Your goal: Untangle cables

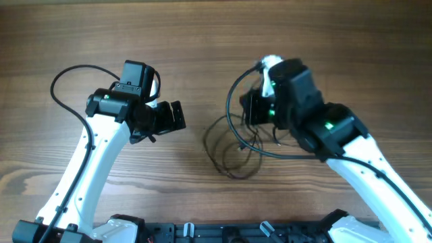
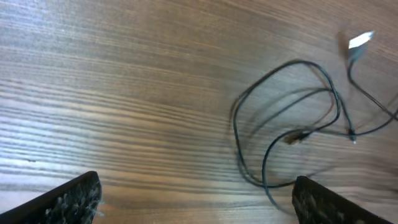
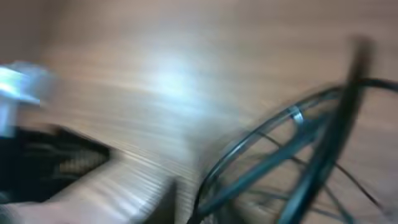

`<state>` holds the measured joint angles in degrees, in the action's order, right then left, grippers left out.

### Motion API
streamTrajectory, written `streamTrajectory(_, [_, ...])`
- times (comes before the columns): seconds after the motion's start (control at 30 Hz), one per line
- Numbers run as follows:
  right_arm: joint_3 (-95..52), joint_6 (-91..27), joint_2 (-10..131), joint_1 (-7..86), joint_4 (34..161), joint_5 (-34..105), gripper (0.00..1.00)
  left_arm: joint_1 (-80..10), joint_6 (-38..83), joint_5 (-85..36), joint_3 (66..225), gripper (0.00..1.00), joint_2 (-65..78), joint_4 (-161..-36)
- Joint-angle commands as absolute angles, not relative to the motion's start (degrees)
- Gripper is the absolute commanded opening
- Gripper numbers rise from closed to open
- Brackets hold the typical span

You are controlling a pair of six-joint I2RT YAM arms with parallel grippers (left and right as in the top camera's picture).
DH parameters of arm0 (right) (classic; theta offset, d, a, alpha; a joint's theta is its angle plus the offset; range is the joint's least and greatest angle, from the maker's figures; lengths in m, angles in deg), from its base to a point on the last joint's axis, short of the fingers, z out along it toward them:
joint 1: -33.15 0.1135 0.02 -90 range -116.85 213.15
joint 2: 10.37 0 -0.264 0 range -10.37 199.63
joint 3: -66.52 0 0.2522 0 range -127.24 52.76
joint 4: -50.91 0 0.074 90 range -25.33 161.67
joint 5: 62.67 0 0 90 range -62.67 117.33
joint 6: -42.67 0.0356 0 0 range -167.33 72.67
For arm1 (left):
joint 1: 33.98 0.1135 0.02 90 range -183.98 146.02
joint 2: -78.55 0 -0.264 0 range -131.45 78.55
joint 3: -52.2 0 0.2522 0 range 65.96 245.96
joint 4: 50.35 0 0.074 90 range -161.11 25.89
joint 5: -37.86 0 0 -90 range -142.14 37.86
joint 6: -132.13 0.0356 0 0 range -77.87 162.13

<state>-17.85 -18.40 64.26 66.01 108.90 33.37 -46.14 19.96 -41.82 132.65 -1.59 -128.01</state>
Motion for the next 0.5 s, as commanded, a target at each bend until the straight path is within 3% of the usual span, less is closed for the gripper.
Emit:
streamTrajectory(0.0, [-18.4,-18.9,67.8,66.0,114.4,22.3,0.87,-46.7,24.4,-37.7,132.3,1.00,-1.7,-128.0])
streamTrajectory(0.03, [-18.4,-18.9,68.5,66.0,115.7,21.9,1.00,-47.1,25.5,-36.7,132.3,1.00,-1.7,-128.0])
streamTrajectory(0.3, [-17.6,-18.7,71.6,66.0,131.7,29.8,1.00,-54.3,26.6,-36.5,132.3,1.00,-1.7,-127.2])
streamTrajectory(0.47, [-10.4,-18.6,71.7,66.1,128.8,43.1,0.99,-55.5,26.0,-37.9,132.3,1.00,-1.7,-125.1])
